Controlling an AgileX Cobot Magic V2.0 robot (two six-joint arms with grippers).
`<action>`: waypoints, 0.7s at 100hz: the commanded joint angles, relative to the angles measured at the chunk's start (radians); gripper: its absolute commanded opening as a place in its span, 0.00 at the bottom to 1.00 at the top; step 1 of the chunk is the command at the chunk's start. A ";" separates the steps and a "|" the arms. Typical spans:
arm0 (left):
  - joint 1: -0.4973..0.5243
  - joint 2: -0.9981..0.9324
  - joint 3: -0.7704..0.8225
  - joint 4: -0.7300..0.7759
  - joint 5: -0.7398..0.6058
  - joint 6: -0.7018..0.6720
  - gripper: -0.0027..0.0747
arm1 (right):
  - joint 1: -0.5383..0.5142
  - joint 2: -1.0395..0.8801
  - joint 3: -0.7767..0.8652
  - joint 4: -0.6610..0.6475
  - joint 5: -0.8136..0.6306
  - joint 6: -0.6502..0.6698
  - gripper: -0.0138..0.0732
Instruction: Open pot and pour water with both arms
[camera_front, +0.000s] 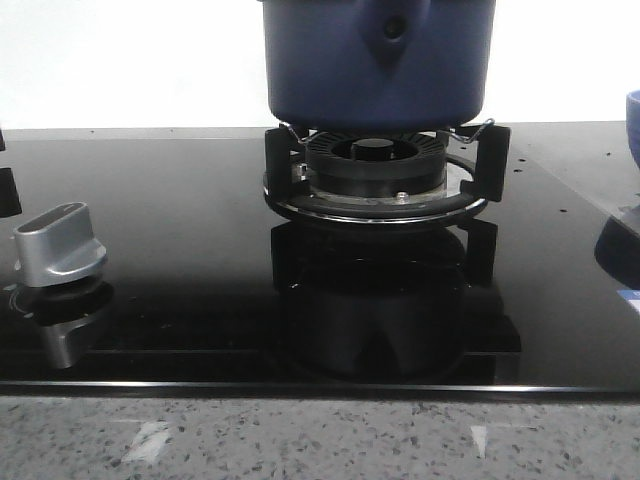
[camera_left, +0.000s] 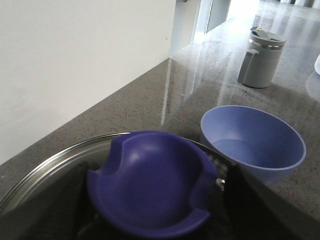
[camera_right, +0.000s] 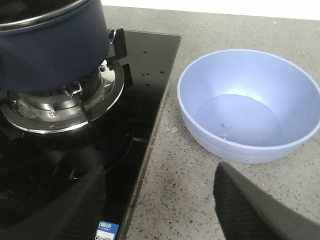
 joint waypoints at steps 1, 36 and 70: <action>-0.011 -0.040 -0.035 -0.051 0.010 0.016 0.66 | 0.000 0.012 -0.036 -0.007 -0.066 -0.008 0.65; -0.011 -0.038 -0.037 -0.055 0.014 0.018 0.37 | 0.000 0.012 -0.036 -0.007 -0.063 -0.008 0.65; 0.007 -0.077 -0.039 -0.064 0.056 0.018 0.31 | 0.000 0.012 -0.036 -0.014 -0.024 0.019 0.64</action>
